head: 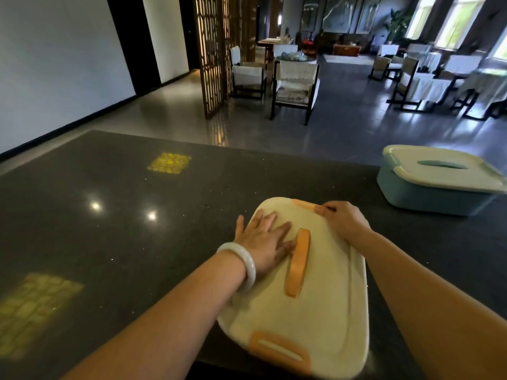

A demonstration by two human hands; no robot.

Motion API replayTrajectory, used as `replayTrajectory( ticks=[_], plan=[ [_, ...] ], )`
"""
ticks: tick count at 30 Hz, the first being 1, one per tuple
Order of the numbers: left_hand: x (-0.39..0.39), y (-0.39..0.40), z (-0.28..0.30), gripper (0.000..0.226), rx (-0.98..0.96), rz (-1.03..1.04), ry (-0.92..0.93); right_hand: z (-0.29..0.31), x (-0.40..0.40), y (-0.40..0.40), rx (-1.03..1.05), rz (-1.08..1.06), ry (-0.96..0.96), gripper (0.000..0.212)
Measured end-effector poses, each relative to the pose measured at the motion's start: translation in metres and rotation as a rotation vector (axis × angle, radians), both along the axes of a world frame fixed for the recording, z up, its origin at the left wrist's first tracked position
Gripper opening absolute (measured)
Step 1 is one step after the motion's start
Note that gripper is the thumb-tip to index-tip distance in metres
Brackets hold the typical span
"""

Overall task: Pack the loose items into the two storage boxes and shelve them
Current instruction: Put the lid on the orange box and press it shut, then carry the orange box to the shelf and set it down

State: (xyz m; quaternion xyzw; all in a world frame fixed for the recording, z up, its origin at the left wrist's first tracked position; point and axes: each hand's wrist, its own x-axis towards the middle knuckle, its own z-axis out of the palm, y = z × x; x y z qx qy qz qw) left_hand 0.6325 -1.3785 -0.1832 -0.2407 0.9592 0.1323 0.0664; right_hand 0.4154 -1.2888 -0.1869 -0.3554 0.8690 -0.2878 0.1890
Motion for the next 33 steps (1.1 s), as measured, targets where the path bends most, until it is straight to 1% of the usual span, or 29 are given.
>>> replayTrajectory(
  ticks=[3, 6, 8, 10, 12, 13, 15, 16, 18, 20, 23, 24, 26, 29, 31, 33],
  plan=[
    [0.030, 0.009, -0.007, 0.066, -0.044, 0.072, 0.070, 0.001, 0.000, 0.016, 0.019, -0.147, 0.048, 0.032],
    [0.053, 0.018, -0.009, 0.066, -0.006, 0.204, 0.089, 0.001, 0.004, 0.034, 0.047, -0.302, 0.084, 0.037],
    [0.067, 0.026, -0.010, 0.068, 0.039, 0.318, 0.138, 0.000, 0.009, 0.050, 0.060, -0.419, 0.077, 0.037],
    [0.080, 0.035, -0.012, 0.073, 0.133, 0.459, 0.211, 0.000, 0.017, 0.068, 0.091, -0.506, 0.082, 0.038],
    [0.089, 0.043, -0.014, 0.074, 0.270, 0.605, 0.236, -0.001, 0.026, 0.087, 0.128, -0.540, 0.103, 0.036],
    [0.091, 0.048, -0.015, 0.072, 0.349, 0.670, 0.229, -0.002, 0.033, 0.099, 0.137, -0.544, 0.105, 0.036],
    [0.089, 0.057, -0.017, 0.059, 0.497, 0.737, 0.228, -0.003, 0.044, 0.122, 0.138, -0.534, 0.084, 0.036],
    [0.085, 0.059, -0.020, 0.054, 0.540, 0.748, 0.257, -0.003, 0.051, 0.134, 0.129, -0.526, 0.063, 0.036],
    [0.078, 0.056, -0.023, 0.049, 0.539, 0.753, 0.334, -0.001, 0.064, 0.159, 0.118, -0.513, 0.017, 0.034],
    [0.073, 0.043, -0.025, 0.051, 0.494, 0.722, 0.376, -0.002, 0.078, 0.183, 0.136, -0.498, -0.021, 0.027],
    [0.067, 0.020, -0.024, 0.053, 0.518, 0.656, 0.381, 0.002, 0.096, 0.212, 0.165, -0.453, -0.042, 0.018],
    [0.065, 0.015, -0.023, 0.051, 0.536, 0.650, 0.373, 0.005, 0.097, 0.215, 0.175, -0.441, -0.063, 0.020],
    [0.060, 0.009, -0.023, 0.049, 0.527, 0.630, 0.341, 0.014, 0.090, 0.213, 0.197, -0.428, -0.111, 0.032],
    [0.057, 0.006, -0.026, 0.058, 0.488, 0.610, 0.326, 0.013, 0.072, 0.193, 0.119, -0.465, -0.165, 0.050],
    [0.060, 0.009, -0.028, 0.063, 0.524, 0.621, 0.342, 0.005, 0.067, 0.180, 0.037, -0.494, -0.220, 0.054],
    [0.066, 0.013, -0.030, 0.065, 0.587, 0.653, 0.361, -0.005, 0.065, 0.177, -0.037, -0.516, -0.267, 0.053]
  ],
)
